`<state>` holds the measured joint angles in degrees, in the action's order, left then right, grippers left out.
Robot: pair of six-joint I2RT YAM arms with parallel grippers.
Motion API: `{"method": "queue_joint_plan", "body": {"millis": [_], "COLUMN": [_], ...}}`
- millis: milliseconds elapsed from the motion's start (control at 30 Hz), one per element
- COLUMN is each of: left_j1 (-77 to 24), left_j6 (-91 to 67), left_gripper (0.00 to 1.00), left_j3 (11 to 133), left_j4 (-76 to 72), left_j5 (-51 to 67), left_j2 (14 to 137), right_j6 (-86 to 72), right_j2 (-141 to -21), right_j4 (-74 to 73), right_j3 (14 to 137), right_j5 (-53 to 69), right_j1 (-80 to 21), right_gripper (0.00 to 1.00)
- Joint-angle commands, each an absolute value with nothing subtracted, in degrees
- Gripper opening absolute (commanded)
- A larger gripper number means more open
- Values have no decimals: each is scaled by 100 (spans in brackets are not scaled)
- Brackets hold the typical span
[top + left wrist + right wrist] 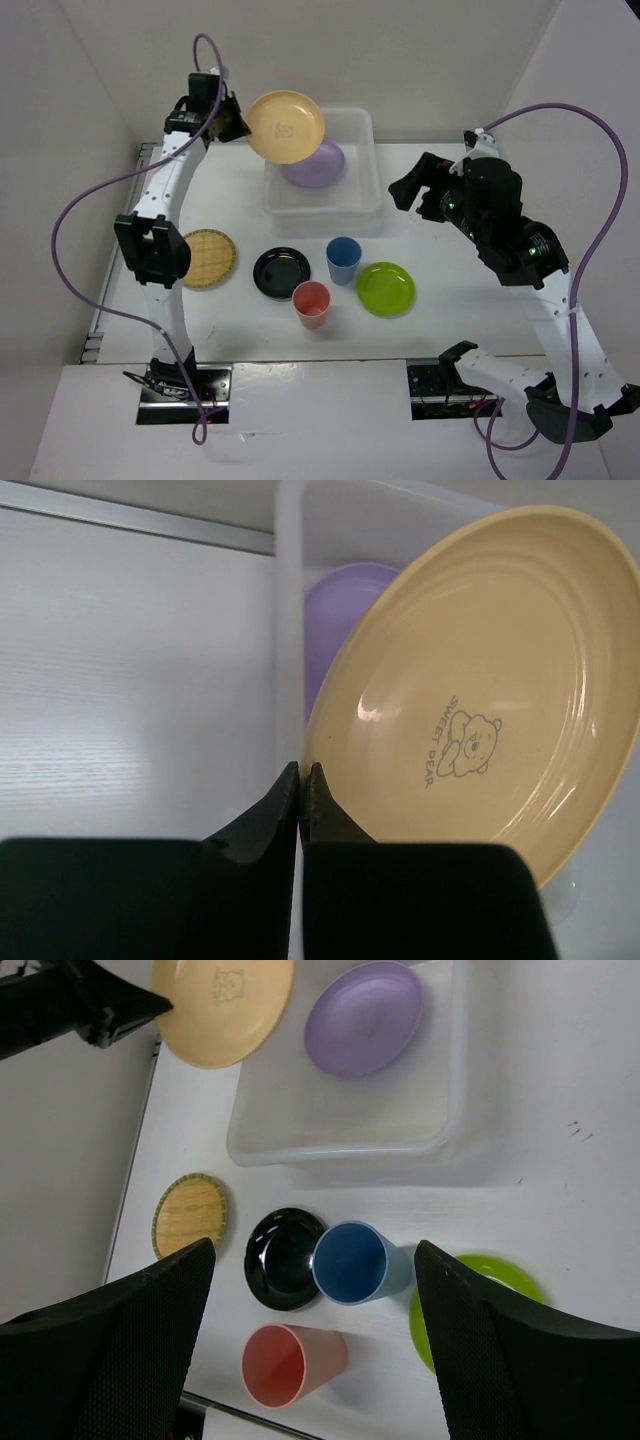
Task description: Place the mixed dishes into the plastic bin
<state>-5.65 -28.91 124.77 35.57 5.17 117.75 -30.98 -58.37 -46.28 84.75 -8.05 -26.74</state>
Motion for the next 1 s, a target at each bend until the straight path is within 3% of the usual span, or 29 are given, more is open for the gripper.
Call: {"method": "queue_joint_plan", "body": {"millis": [0,200,333,500,633,967], "left_j1": [-887,-1370,-1503,-1556,-1625,-1863], "left_j6": [-3084,-3260,-3261,-3331,-3393,-3226], "left_gripper": [0,0,0,0,0,0], "left_j3": [13050,13806,15131,17976,17254,17771], "left_j4": [3744,4007,4736,5633,5449,5265], "left_j5": [255,-61,-316,-369,-526,-1089], "left_j2": [12241,13067,13911,15414,15346,15979], "right_j6": [-3146,-3146,-3146,-3146,-3146,-3146], "right_j2": [-5722,-5669,-5616,-5563,-5563,-5563], "right_j4": [-4342,-4342,-4342,-4395,-4395,-4333], "right_j3": [8402,8402,8402,8402,8402,8227], "right_j5": [-765,-765,-765,-703,-650,-598], "right_j1": [-2646,-2646,-2646,-2593,-2593,-2593], "right_gripper": [86,86,86,86,86,86]}}
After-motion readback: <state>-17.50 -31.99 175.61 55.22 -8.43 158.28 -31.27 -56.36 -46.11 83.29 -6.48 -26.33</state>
